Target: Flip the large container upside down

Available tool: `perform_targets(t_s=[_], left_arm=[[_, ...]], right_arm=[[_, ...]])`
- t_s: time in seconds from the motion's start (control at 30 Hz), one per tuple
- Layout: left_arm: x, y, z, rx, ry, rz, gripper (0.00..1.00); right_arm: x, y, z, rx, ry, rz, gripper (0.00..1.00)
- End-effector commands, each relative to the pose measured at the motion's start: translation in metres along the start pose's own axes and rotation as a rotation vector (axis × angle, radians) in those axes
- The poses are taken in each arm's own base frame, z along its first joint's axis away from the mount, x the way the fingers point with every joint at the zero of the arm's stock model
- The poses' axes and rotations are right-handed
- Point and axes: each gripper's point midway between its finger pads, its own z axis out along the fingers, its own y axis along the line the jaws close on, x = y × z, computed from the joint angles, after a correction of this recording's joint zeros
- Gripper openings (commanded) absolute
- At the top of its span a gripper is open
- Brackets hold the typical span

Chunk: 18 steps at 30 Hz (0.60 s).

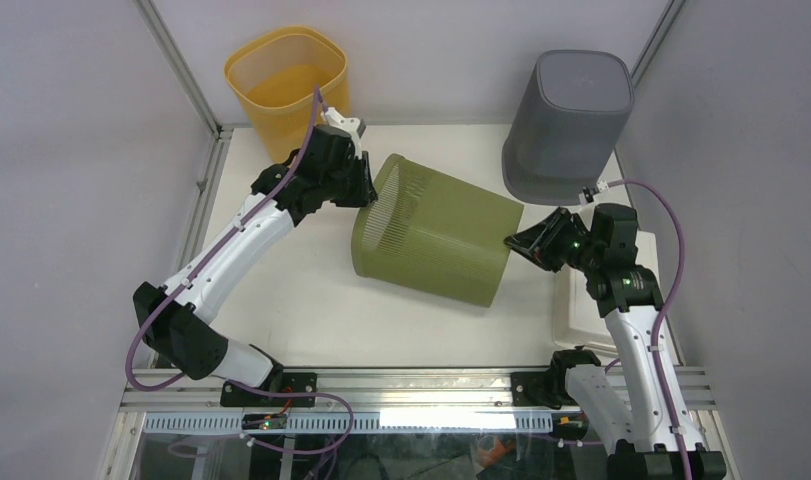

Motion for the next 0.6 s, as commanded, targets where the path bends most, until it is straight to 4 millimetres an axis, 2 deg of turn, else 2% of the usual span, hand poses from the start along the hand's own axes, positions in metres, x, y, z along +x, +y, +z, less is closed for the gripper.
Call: perform_targets(t_s=[0.0,0.1,0.3,0.47,0.57], left_arm=[[0.030,0.000,0.016,0.015,0.103,0.002,0.15],[0.032,-0.008,0.020,0.057,0.108,-0.015,0.15],[0.030,-0.022,0.023,0.117,0.109,-0.032,0.16],[0.031,-0.037,0.026,0.168,0.116,-0.050,0.20],[0.035,-0.044,0.031,0.182,0.119,-0.053,0.24]], right_arm=[[-0.023,0.095,-0.037,-0.336,-0.063,-0.016,0.27],[-0.036,0.123,-0.053,-0.415,-0.117,-0.032,0.27],[-0.056,0.162,-0.075,-0.496,-0.179,-0.112,0.26],[-0.067,0.174,-0.076,-0.533,-0.220,-0.106,0.26],[-0.069,0.172,-0.068,-0.545,-0.232,-0.087,0.27]])
